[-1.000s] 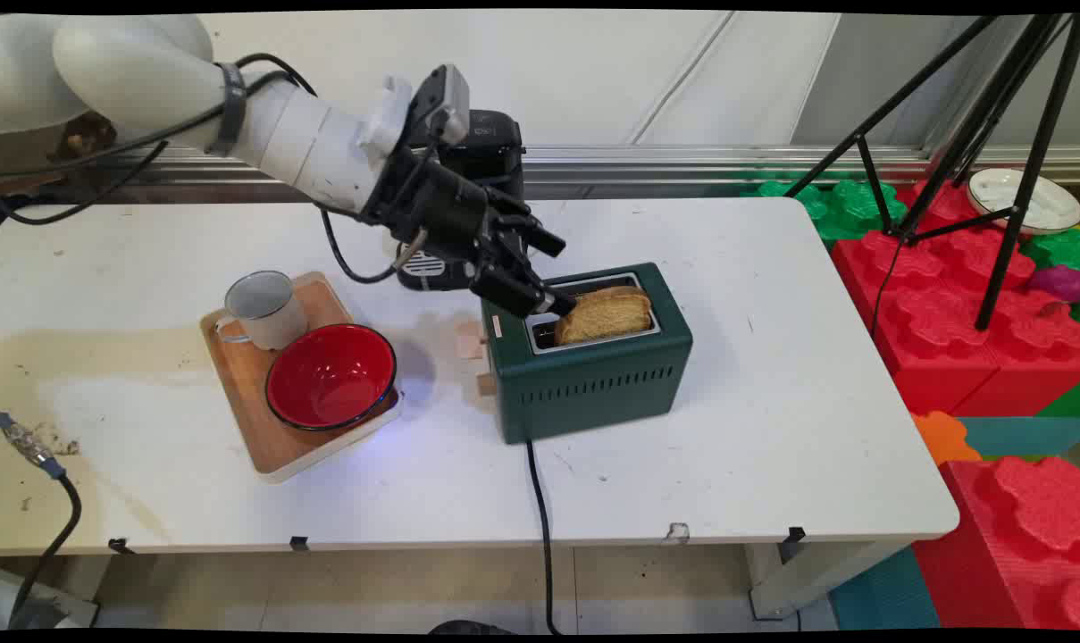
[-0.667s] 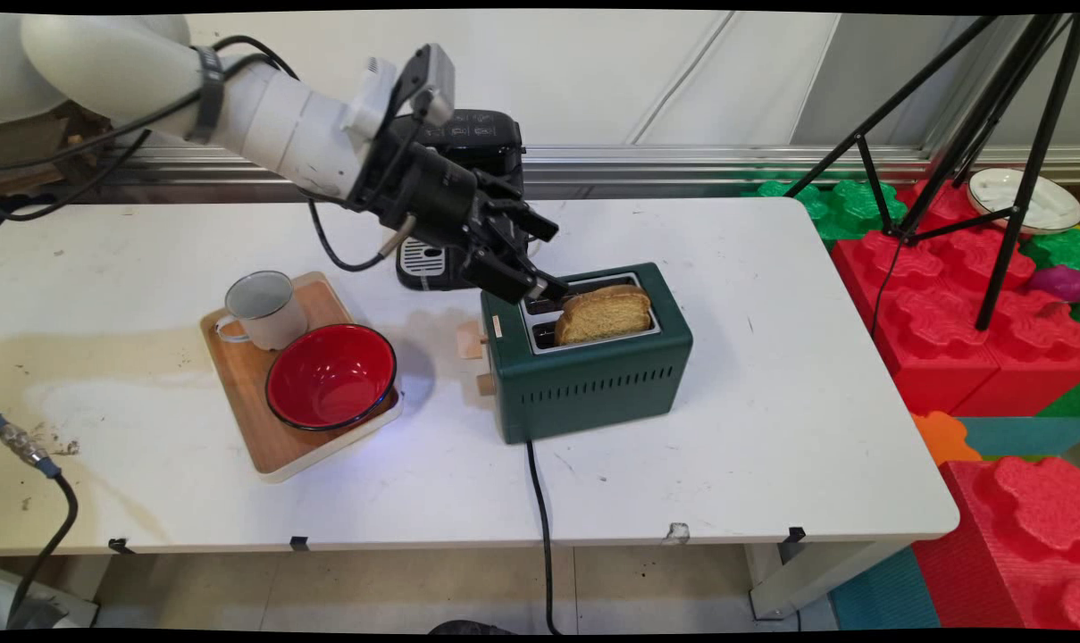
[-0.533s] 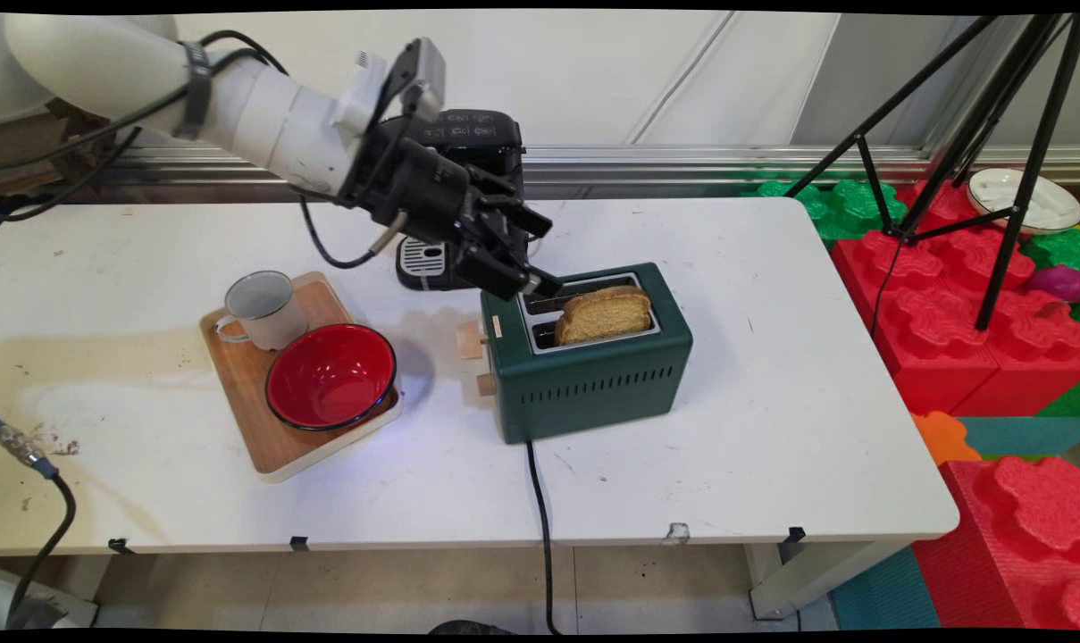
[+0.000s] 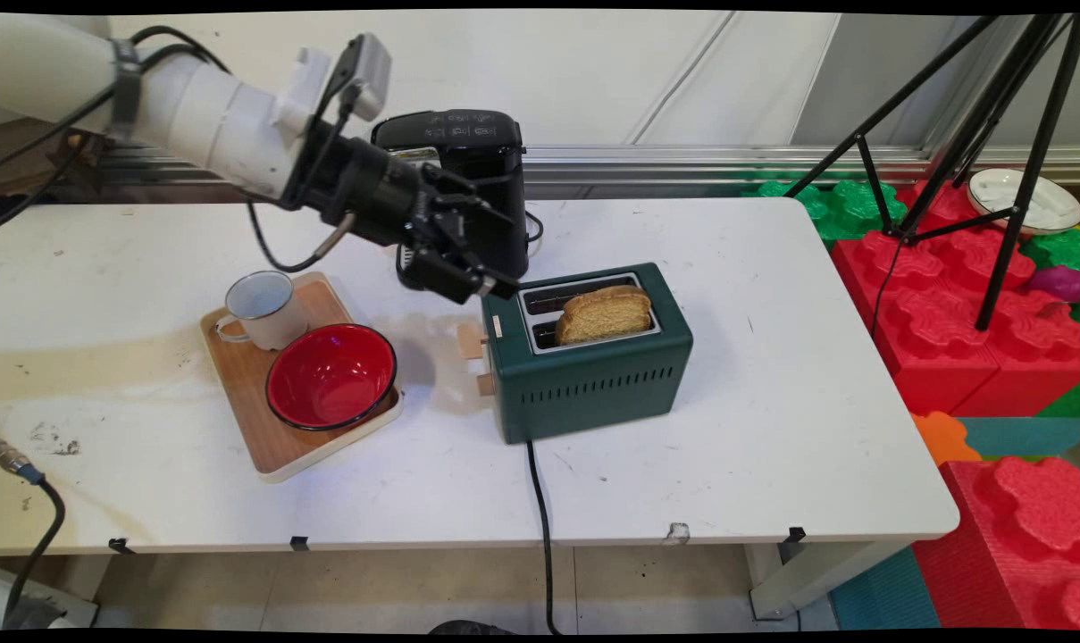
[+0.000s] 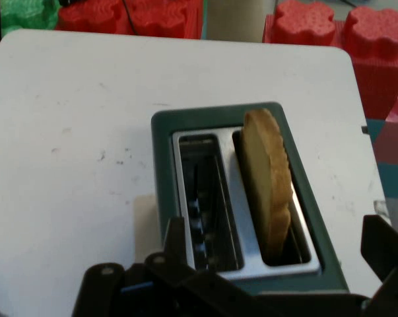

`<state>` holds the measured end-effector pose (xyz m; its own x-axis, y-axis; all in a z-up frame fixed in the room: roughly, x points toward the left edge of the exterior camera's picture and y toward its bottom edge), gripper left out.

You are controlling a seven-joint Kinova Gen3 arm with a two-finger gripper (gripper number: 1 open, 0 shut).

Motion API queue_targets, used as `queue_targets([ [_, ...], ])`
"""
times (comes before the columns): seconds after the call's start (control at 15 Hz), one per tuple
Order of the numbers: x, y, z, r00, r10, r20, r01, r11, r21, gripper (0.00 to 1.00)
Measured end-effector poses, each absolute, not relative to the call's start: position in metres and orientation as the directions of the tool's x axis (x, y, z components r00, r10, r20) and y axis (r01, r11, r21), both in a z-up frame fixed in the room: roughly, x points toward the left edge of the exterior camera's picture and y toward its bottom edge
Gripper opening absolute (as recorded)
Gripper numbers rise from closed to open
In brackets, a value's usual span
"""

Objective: Press the toaster switch

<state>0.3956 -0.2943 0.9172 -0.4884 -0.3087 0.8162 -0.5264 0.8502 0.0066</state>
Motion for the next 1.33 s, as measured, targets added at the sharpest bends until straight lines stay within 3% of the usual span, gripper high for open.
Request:
queue_targets([
  [0.87,0.439,-0.256,0.894,-0.546,-0.319,0.775,-0.515,0.857,-0.01,1.0],
  [0.93,0.441,-0.254,0.892,-0.549,-0.318,0.773,-0.515,0.857,-0.013,0.0],
  [1.33,0.448,-0.249,0.885,-0.554,-0.325,0.767,-0.519,0.855,-0.013,0.0],
])
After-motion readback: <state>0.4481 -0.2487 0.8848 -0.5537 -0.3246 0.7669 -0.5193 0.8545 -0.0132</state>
